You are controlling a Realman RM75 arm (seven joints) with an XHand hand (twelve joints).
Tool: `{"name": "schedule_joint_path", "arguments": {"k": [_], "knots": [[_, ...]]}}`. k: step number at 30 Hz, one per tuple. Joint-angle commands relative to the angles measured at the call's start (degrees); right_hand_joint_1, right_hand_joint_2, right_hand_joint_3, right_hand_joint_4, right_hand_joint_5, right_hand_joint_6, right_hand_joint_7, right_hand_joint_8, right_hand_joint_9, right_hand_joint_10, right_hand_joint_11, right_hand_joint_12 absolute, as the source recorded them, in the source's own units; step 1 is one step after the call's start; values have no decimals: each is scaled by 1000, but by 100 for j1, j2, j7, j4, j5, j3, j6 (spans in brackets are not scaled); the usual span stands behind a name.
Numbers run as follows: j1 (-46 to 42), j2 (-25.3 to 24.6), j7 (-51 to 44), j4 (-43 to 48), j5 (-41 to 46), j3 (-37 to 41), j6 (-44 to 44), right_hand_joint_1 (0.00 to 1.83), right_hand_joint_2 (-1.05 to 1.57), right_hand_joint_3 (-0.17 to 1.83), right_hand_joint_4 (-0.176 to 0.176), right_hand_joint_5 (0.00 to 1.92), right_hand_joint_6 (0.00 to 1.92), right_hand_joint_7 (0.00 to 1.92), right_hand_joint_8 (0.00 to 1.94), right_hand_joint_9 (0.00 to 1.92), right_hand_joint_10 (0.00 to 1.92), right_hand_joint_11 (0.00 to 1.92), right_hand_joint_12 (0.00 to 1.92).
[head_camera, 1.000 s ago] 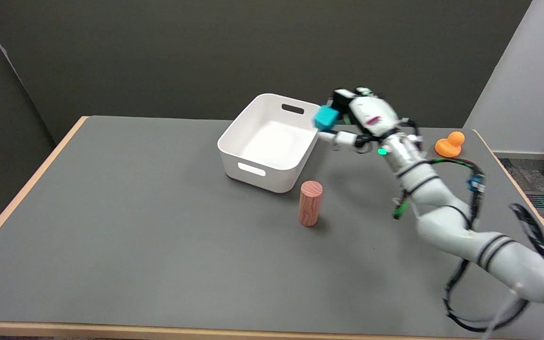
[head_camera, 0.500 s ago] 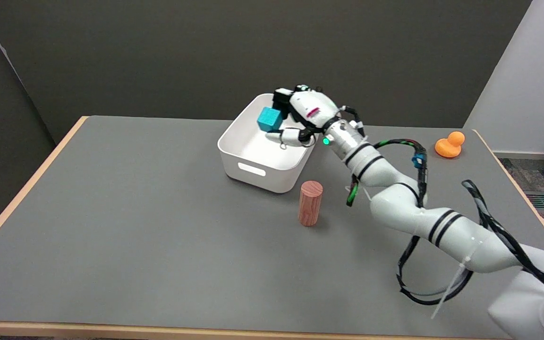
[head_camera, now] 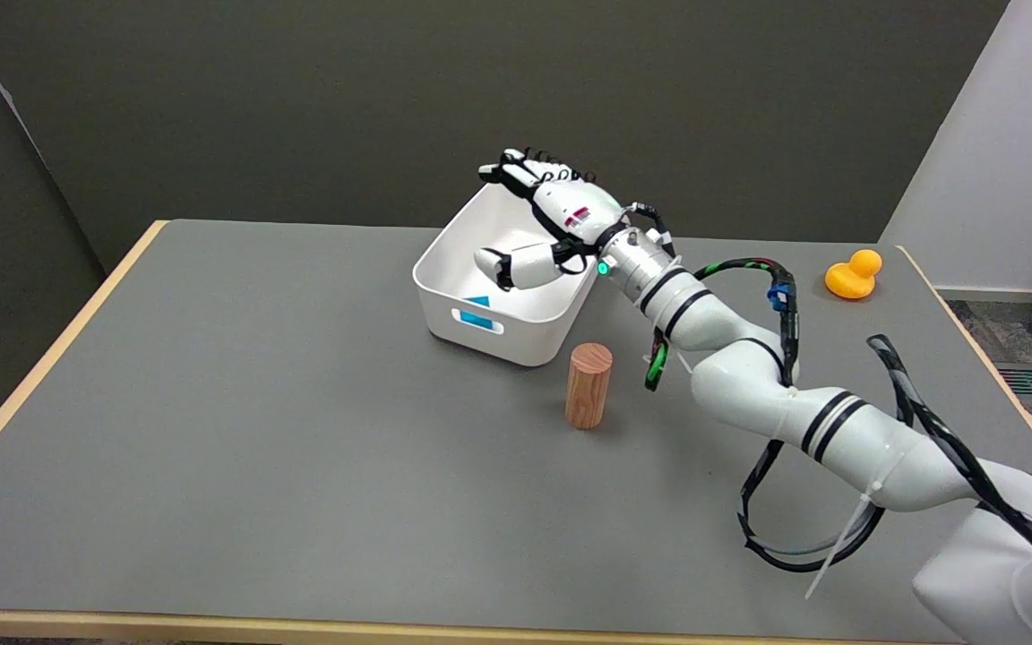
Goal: Place the cube into the box.
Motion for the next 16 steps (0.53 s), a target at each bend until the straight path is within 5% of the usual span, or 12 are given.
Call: {"name": "schedule_joint_path", "arguments": {"k": [1, 8, 16], "knots": [[-1089, 508, -797, 1283, 160, 1389, 217, 406, 528, 920, 73, 85, 430, -1, 99, -1, 341, -1, 973], [-2878, 1310, -2191, 2592, 1950, 3308, 1103, 439, 572, 954, 65, 163, 457, 101, 254, 19, 544, -1, 1031], [-5451, 1773, -2469, 3196, 3642, 4472, 3590, 519, 646, 972, 53, 258, 536, 241, 340, 124, 662, 0, 1119]]}}
